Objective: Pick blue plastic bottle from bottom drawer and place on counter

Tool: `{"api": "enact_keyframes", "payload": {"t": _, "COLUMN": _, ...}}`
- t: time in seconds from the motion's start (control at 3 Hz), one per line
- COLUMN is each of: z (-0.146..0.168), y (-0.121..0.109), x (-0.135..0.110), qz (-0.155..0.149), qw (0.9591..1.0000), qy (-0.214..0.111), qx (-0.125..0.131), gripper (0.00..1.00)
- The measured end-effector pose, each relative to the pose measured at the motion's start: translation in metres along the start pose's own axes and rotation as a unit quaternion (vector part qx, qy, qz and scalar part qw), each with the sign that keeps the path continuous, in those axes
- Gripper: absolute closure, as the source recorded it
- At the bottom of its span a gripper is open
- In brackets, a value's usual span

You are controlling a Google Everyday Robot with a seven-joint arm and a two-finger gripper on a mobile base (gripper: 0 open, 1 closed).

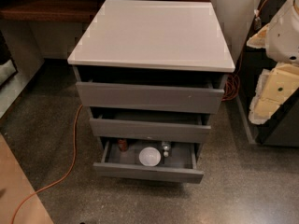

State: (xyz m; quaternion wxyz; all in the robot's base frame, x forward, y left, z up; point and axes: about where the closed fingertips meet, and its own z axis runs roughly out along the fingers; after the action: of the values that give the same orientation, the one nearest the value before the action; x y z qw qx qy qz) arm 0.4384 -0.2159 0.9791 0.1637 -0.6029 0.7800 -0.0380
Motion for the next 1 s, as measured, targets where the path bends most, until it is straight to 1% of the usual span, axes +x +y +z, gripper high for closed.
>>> {"api": "enact_keyframes", "payload": {"t": 0.33, "z": 0.000, "y": 0.000, "x": 0.000, "qz": 0.000, "qw": 1.0000, "qy": 0.000, "qx": 0.000, "gripper": 0.00}}
{"api": "enact_keyframes", "payload": {"t": 0.67, "z": 0.017, "y": 0.000, "x": -0.001, "qz": -0.034, "qw": 0.9993, "qy": 0.000, "qx": -0.017, "gripper": 0.00}}
{"api": "enact_keyframes", "payload": {"t": 1.0, "z": 0.049, "y": 0.007, "x": 0.009, "qz": -0.066, "qw": 0.9969, "qy": -0.009, "qx": -0.042, "gripper": 0.00}}
